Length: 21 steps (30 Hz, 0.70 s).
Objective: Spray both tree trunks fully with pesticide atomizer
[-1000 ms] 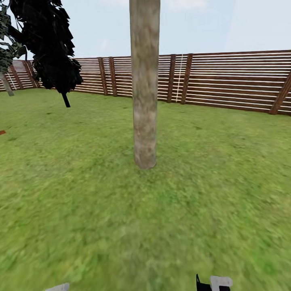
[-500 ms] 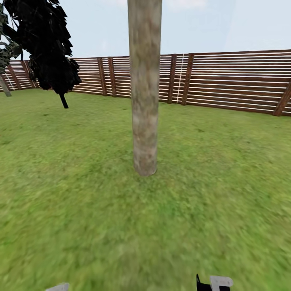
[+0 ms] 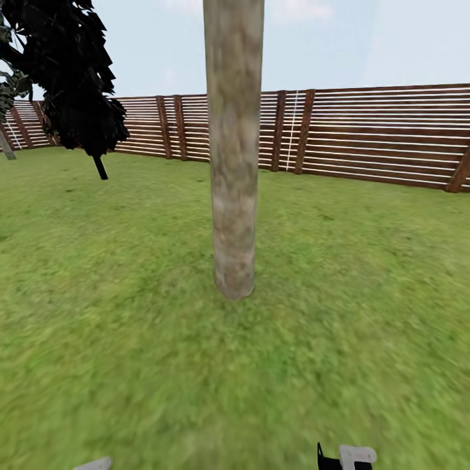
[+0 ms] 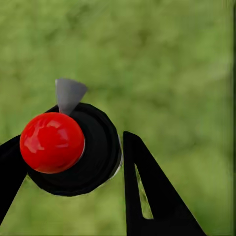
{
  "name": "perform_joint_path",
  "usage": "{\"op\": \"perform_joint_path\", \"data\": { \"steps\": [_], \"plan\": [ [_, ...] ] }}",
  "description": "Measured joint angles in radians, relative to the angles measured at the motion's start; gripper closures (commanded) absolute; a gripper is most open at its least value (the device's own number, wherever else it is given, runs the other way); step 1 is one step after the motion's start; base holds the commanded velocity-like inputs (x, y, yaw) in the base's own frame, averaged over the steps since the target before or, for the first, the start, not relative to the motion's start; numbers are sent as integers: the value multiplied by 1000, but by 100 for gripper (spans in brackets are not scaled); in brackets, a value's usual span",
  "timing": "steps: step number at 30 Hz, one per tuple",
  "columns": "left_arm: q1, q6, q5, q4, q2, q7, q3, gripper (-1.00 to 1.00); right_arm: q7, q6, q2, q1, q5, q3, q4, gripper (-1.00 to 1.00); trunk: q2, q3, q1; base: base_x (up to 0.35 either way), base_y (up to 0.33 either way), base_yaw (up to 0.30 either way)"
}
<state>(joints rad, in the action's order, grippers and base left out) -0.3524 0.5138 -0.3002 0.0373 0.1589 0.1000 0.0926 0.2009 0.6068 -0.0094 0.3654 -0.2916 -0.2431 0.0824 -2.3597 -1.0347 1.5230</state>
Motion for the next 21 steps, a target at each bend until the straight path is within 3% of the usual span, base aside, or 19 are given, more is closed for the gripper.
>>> {"op": "perform_joint_path", "data": {
  "steps": [5,8,11,13,14,16,17,18,19,21],
  "plan": [
    [-1,-2,2,9,-2,-3,4,100,1,0,-3,0,-3,-1,13,-100,0,0,0,328,0,0],
    [-14,-3,13,14,0,-6,8,100,-2,-3,-4,1,-11,3,112,-100,0,0,0,334,0,0],
    [-20,-2,19,20,14,-10,10,100,-5,-10,-9,0,-77,15,263,-100,0,0,0,335,0,0],
    [-27,-4,56,52,32,-14,26,100,-49,-26,-9,0,-114,16,330,-100,0,0,0,334,0,0],
    [-34,-8,96,82,37,-15,39,100,-107,-39,-9,0,-139,15,358,-100,0,0,0,167,0,0],
    [-45,-19,300,156,42,-26,54,100,-368,-89,-10,21,-249,20,391,-100,0,0,0,39,0,0],
    [-63,-43,532,198,40,-107,64,100,-547,-117,-10,81,-349,22,395,-100,0,0,1,6,0,0],
    [-71,-68,591,209,40,-159,55,100,-602,-120,-10,99,-380,21,395,-100,0,0,1,3,0,0],
    [-86,-119,645,214,41,-255,57,100,-672,-123,-9,116,-421,21,396,-100,0,0,1,2,0,0],
    [-129,-212,698,219,43,-470,55,100,-775,-125,-4,141,-477,21,396,-100,0,0,1,0,0,0]
  ]
}}
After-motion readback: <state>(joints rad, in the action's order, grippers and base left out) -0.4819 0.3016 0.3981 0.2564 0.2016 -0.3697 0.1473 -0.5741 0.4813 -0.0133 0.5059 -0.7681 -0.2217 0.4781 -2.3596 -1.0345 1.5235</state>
